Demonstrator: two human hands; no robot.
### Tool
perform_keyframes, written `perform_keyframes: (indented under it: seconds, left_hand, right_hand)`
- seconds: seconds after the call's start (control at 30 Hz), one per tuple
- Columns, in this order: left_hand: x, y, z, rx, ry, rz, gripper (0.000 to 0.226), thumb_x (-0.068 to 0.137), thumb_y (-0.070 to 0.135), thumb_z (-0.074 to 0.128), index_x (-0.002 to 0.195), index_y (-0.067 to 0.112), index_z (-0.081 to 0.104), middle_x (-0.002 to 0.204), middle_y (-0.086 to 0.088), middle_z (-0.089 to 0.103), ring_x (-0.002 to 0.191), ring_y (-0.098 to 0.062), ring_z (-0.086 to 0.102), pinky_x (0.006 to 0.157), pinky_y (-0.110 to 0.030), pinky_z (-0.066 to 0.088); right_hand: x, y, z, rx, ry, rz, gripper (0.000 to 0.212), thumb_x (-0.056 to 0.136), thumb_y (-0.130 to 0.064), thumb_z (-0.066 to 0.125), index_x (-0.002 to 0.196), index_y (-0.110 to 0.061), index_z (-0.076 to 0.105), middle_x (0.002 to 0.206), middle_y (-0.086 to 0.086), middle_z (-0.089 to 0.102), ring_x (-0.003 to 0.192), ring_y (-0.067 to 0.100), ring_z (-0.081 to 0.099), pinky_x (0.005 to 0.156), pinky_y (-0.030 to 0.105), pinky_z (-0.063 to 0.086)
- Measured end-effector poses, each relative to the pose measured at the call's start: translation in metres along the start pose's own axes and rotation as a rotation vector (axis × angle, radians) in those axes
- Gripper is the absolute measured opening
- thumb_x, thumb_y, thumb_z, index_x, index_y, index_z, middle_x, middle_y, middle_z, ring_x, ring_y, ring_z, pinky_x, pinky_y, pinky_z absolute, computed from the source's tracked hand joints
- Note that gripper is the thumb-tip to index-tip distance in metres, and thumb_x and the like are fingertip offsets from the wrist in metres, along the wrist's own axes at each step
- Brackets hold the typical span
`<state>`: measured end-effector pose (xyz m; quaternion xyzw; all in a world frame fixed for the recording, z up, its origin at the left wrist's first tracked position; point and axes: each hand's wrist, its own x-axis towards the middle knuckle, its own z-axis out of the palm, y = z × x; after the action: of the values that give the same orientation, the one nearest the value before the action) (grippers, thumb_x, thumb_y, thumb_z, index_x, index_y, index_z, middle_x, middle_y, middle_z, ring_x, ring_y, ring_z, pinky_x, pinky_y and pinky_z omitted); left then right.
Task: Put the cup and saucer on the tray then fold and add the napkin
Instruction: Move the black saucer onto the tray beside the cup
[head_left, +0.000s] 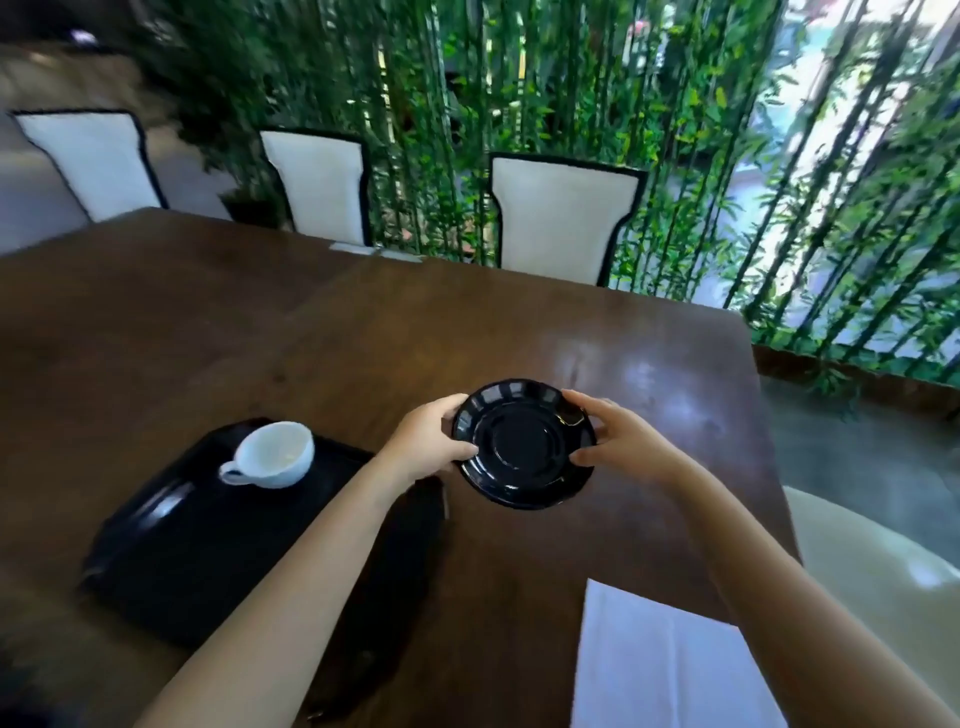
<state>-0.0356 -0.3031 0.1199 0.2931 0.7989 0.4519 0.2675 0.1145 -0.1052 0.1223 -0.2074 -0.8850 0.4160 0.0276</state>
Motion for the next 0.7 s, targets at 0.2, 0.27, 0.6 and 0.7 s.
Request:
perform_keyframes:
  seconds: [0.2,0.27,0.6,0.7]
  left_hand:
    - [-0.040,-0.053,-0.073,-0.048,0.116,-0.068,0.066,0.077,0.000,0.067,0.136,0.020,0.044,0.128,-0.005,0.057,0.108,-0.024,0.059,0.078,-0.045,0.058]
    - [-0.053,-0.073,-0.094,-0.071,0.160,-0.124,0.066,0.079,0.000,0.067,0.136,0.020,0.043,0.124,0.000,0.056,0.104,-0.023,0.062,0.077,-0.043,0.059]
    - [-0.103,-0.185,-0.173,0.009,0.321,-0.338,0.070,0.077,0.000,0.069,0.138,0.022,0.043,0.133,-0.007,0.052,0.114,-0.025,0.056,0.089,-0.039,0.053]
    - [-0.107,-0.217,-0.189,0.075,0.295,-0.433,0.073,0.080,0.005,0.069,0.142,0.023,0.036,0.141,-0.007,0.046,0.122,-0.027,0.050,0.097,-0.041,0.047]
  right_hand:
    - [0.036,-0.060,0.069,0.005,-0.132,-0.107,0.080,0.072,0.001,0.070,0.141,-0.024,0.037,0.132,0.012,0.044,0.116,0.031,0.054,0.102,0.049,0.042]
    - [0.047,-0.076,0.095,-0.005,-0.174,-0.115,0.081,0.073,0.001,0.069,0.143,-0.022,0.036,0.133,0.013,0.045,0.116,0.030,0.053,0.103,0.047,0.041]
    - [0.084,-0.127,0.247,0.048,-0.343,-0.095,0.080,0.074,0.002,0.066,0.143,-0.022,0.035,0.133,0.008,0.045,0.107,0.026,0.053,0.096,0.041,0.047]
    - [0.091,-0.130,0.287,0.067,-0.382,-0.058,0.080,0.076,0.003,0.064,0.144,-0.024,0.033,0.135,0.006,0.040,0.113,0.027,0.051,0.096,0.042,0.048]
